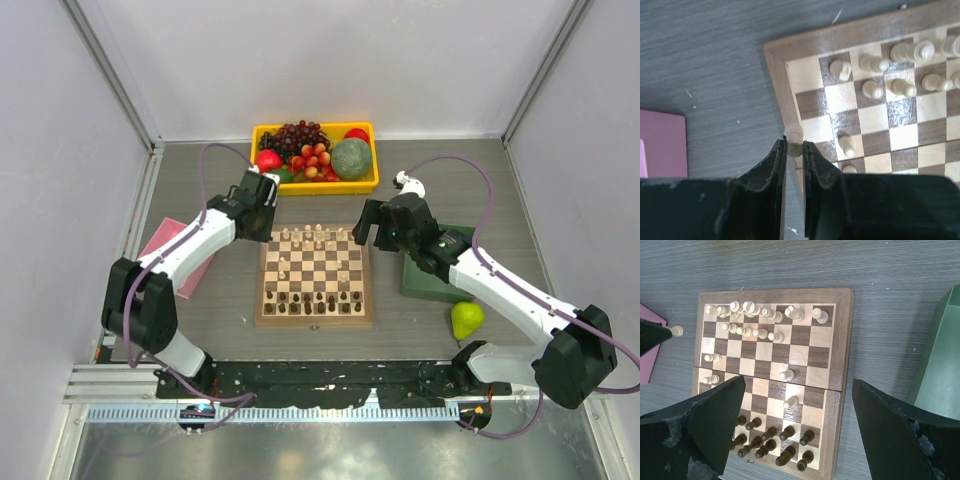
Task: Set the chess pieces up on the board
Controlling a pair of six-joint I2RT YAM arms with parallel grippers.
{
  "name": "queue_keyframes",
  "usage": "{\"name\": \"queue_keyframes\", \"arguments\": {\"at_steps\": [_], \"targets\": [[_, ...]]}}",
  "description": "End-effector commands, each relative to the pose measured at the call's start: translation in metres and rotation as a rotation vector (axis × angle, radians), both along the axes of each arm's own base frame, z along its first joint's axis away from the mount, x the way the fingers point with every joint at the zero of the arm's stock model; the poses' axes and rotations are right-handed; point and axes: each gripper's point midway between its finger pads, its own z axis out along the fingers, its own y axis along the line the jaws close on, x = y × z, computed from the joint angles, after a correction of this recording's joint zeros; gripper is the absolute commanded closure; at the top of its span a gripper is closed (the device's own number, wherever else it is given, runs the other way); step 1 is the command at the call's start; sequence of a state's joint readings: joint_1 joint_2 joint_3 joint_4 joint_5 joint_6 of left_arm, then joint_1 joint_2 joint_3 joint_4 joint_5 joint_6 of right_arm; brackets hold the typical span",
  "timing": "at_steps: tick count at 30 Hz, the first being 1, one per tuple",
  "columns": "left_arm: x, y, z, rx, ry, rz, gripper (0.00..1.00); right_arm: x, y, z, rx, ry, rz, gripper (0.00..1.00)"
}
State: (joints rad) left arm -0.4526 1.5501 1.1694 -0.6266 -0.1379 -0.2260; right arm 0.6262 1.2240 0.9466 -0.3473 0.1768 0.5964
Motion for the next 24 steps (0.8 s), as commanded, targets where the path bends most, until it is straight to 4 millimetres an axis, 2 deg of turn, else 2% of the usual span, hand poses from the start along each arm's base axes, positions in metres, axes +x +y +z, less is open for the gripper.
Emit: {"name": "queue_keyframes", "arguments": {"at_steps": [1, 16, 24], "targets": [[0.018, -0.007, 0.011, -0.003, -0.013, -0.035, 0.91, 0.005, -0.002, 0.022, 0.017, -0.057, -0.012, 0.05], [0.045, -0.014, -0.008, -0.019, 0.019, -0.019, 0.92, 0.004, -0.004, 0.018, 0.012, -0.051, -0.009, 0.05], [0.053, -0.018, -0.016, -0.014, 0.047, -0.026, 0.93, 0.005, -0.003, 0.017, 0.013, -0.045, -0.013, 0.05]]}}
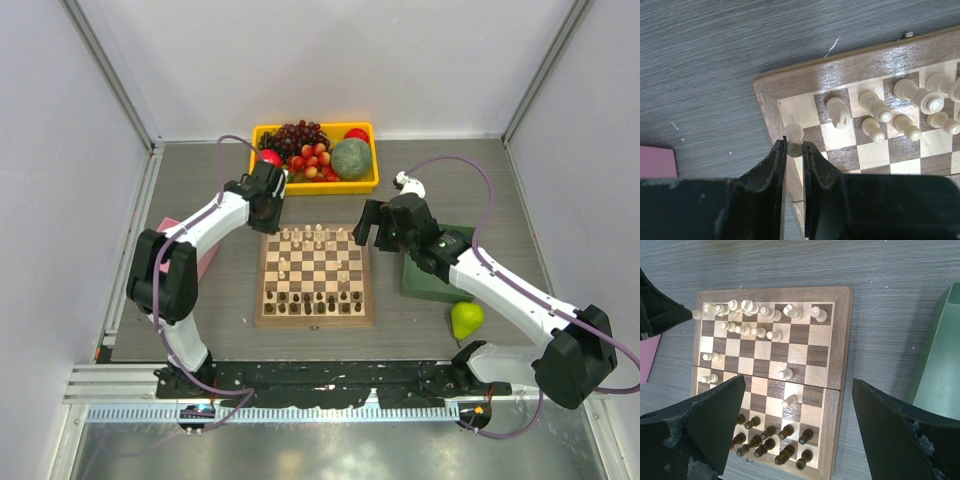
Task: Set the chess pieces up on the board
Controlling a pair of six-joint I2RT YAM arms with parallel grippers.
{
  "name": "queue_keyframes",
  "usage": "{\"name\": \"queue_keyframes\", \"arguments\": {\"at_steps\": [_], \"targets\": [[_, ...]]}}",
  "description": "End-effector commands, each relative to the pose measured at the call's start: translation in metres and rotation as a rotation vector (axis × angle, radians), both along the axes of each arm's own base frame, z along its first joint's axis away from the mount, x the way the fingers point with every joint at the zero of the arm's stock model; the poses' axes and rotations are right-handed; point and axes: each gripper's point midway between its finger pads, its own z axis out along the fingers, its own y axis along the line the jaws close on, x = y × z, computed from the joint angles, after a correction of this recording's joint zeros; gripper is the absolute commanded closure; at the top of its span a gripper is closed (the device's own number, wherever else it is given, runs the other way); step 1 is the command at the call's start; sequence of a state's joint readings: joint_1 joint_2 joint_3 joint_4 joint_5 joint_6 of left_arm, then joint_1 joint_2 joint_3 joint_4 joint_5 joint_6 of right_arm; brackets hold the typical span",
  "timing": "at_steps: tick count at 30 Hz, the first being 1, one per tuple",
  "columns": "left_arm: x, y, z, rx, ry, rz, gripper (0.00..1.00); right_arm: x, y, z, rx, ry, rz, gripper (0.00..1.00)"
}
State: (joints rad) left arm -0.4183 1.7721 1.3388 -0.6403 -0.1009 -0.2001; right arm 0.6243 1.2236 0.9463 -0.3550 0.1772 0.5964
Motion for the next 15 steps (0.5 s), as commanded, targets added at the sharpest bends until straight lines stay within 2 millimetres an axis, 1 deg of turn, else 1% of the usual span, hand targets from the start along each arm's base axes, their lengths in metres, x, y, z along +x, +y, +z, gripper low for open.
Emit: {"name": "queue_keyframes", "arguments": {"at_steps": [1, 8, 15], "targets": [[0.014, -0.008, 0.008, -0.026, -0.022, -0.019, 0.93, 0.006, -0.002, 0.018, 0.015, -0.051, -0.010, 0.05], [0.015, -0.010, 0.001, -0.023, -0.002, -0.020, 0.93, 0.007, 0.000, 0.016, 0.013, -0.044, -0.004, 0.05], [0.016, -0.006, -0.004, -0.001, 0.003, -0.007, 0.93, 0.008, 0.000, 0.015, 0.014, -0.041, -0.005, 0.05]]}}
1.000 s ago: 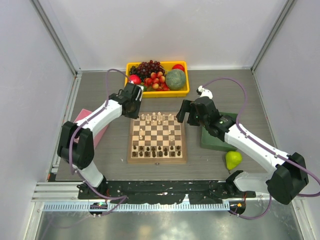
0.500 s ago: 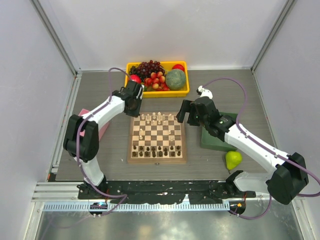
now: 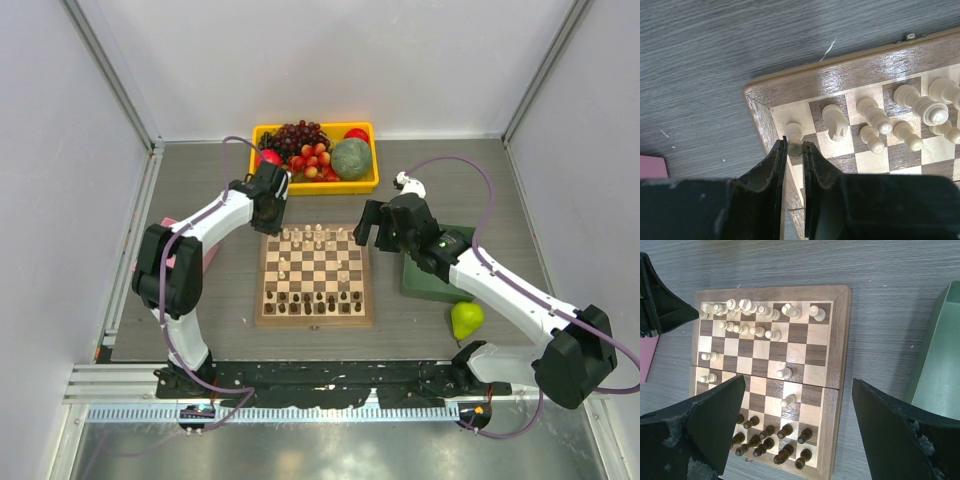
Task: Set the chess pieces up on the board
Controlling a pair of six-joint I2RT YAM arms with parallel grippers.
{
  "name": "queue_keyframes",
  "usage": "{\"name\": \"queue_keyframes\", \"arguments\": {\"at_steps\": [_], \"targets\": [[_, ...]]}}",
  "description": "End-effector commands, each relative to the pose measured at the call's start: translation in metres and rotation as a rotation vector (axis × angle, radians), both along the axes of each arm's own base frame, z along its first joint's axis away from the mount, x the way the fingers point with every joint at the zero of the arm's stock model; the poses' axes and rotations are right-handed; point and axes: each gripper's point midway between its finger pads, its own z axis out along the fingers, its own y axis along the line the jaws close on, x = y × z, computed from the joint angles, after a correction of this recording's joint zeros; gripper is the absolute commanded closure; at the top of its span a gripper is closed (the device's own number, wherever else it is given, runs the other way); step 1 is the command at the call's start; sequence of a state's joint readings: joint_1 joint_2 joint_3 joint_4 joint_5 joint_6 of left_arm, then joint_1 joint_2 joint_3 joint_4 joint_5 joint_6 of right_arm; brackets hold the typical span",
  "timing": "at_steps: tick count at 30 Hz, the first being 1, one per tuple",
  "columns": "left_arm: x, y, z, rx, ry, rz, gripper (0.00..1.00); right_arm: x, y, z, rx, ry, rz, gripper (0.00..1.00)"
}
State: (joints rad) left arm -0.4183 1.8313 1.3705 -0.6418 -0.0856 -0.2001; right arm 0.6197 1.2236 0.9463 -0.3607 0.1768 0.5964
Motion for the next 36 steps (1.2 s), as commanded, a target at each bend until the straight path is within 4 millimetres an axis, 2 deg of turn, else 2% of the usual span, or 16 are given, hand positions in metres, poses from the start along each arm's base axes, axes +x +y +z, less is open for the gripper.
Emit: {"name": "queue_keyframes", "arguments": {"at_steps": [1, 26, 36], "targets": [[0.010, 0.000, 0.007, 0.002, -0.025, 0.003, 0.93, 0.007, 0.003, 0.017, 0.016, -0.047, 0.001, 0.05], [0.018, -0.002, -0.002, 0.006, -0.029, 0.009, 0.91, 0.009, 0.005, 0.015, 0.018, -0.037, 0.012, 0.05], [0.010, 0.001, -0.003, 0.003, -0.019, 0.008, 0.80, 0.009, 0.006, 0.017, 0.019, -0.041, 0.013, 0.05]]}}
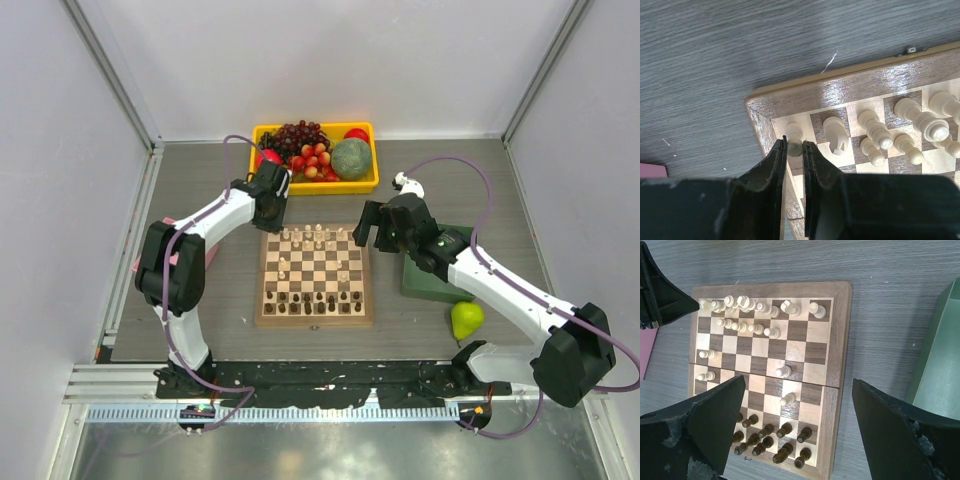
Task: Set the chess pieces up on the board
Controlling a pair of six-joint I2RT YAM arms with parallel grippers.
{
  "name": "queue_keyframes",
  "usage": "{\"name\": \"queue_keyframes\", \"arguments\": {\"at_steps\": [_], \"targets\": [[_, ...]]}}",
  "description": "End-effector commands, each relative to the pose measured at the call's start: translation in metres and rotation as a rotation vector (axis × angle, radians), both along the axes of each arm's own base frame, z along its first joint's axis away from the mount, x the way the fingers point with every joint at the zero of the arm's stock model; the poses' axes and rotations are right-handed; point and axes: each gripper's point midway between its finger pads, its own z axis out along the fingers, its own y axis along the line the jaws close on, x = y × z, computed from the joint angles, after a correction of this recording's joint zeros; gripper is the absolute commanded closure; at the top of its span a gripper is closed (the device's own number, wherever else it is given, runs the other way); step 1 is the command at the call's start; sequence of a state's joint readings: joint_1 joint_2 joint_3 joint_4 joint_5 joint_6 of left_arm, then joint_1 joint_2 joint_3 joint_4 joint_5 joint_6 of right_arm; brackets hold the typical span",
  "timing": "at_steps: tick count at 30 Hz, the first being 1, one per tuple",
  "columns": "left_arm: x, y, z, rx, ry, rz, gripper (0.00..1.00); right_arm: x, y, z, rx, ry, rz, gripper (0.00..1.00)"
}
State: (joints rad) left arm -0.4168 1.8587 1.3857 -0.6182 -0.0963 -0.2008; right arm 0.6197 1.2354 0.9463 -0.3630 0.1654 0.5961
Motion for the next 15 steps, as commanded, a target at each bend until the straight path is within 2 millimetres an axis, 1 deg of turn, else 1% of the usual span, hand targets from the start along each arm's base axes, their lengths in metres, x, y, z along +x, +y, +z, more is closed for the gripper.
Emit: {"name": "queue_keyframes", "arguments": {"at_steps": [1, 4, 7, 11, 15], "targets": [[0.000, 0.003, 0.001, 0.000, -0.002, 0.001, 0.79, 0.010, 0.004, 0.021, 0.023, -0.056, 0.003, 0.05], [-0.001, 0.004, 0.003, 0.004, -0.003, 0.000, 0.76, 0.010, 0.005, 0.022, 0.024, -0.057, 0.004, 0.05], [-0.002, 0.004, 0.003, 0.007, -0.004, 0.000, 0.68, 0.010, 0.004, 0.021, 0.024, -0.055, 0.006, 0.05], [-0.004, 0.007, 0.005, 0.011, -0.006, 0.002, 0.63, 0.010, 0.004, 0.022, 0.025, -0.056, 0.004, 0.05], [-0.003, 0.008, 0.015, 0.012, -0.032, 0.011, 0.58, 0.010, 0.004, 0.022, 0.027, -0.057, 0.005, 0.05]]}}
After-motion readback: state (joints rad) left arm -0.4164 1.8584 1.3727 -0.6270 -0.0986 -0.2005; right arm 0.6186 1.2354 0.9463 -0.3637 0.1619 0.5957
